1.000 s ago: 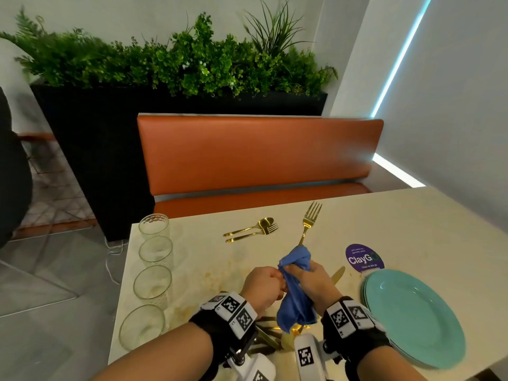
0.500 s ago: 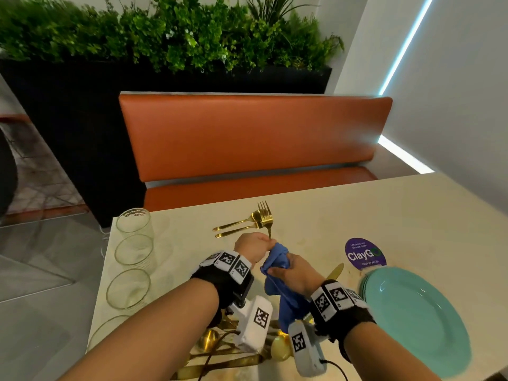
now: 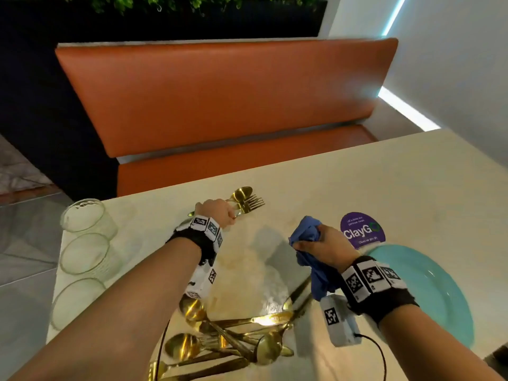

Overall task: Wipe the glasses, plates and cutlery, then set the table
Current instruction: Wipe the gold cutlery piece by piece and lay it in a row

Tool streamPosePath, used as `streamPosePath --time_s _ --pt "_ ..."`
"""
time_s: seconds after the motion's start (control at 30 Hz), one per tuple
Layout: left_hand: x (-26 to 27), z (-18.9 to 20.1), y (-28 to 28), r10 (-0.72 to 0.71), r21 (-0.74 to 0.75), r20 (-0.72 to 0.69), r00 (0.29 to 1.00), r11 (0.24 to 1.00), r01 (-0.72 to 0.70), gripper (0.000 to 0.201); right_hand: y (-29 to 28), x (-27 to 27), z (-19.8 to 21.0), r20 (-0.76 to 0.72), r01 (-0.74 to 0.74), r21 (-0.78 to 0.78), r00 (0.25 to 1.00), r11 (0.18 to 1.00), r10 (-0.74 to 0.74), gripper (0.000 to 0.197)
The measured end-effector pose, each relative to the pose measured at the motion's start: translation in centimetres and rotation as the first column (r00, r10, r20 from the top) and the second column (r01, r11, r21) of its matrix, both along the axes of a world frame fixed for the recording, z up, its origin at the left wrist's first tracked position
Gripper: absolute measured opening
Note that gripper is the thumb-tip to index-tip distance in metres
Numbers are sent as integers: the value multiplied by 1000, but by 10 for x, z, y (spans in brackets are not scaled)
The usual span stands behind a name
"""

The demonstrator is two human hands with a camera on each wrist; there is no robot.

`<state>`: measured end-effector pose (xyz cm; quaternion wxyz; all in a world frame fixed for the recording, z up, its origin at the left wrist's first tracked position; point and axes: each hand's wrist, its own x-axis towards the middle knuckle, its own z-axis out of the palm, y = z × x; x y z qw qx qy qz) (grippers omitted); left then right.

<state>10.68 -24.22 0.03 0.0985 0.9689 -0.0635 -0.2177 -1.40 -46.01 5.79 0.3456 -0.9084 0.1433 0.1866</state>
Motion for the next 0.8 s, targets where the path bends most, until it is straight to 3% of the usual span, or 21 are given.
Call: streamPosePath --time_s 0.13,0.33,0.43,0.6,0.8 --pt "9 -19 -8 -180 200 58 982 966 165 19 -25 -1 -8 1 110 34 994 993 -110 22" --pt "8 -30 -5 -194 267 180 964 953 142 22 -49 -7 -23 -85 330 269 944 905 -319 28" --pt "-6 -23 -16 -193 176 196 961 971 159 24 -51 -13 -25 -124 415 377 908 828 -399 36" --pt "-62 -13 -43 -228 -49 31 973 972 229 26 -44 -32 -14 -167 537 557 820 634 -548 13" --pt "-141 -15 -51 -357 -116 -106 928 931 346 23 -39 -66 -1 -206 601 568 765 562 -610 21"
